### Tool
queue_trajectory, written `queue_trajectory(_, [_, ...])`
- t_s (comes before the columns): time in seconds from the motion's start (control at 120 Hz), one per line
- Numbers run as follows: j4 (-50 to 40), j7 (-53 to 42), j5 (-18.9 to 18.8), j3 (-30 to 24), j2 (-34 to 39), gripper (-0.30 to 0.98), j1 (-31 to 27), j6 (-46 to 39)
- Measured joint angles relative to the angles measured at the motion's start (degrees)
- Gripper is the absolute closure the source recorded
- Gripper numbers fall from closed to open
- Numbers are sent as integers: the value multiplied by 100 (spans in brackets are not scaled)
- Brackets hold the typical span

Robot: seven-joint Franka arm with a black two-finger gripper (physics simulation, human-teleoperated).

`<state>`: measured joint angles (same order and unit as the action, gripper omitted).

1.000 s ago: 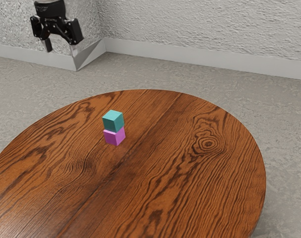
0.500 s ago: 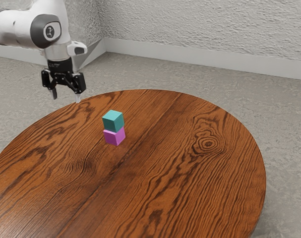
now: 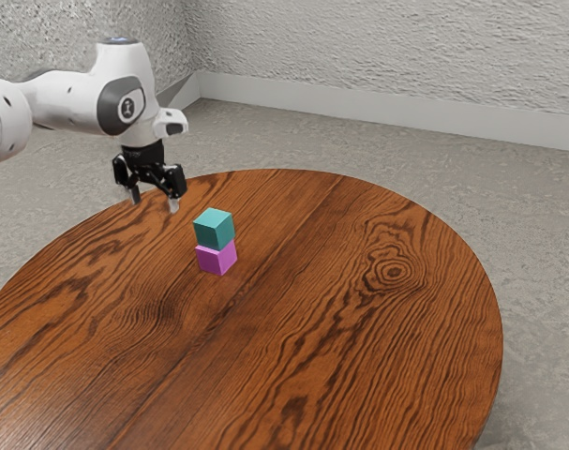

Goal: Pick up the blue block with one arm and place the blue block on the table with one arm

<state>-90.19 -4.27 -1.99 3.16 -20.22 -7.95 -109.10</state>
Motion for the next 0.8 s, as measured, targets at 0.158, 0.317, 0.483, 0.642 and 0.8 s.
queue_trajectory(0.158, [238,-28,84,3,-204,0,14,-46])
queue_trajectory(0.317, [616,-54,116,0,-566,0,21,-64])
queue_trajectory(0.483, [983,-70,188,-4,-899,0,129,-70])
queue_trajectory(0.642, [1460,-81,220,-7,-1303,0,195,-21])
queue_trajectory(0.8, [1766,-89,251,-9,-1633,0,296,36])
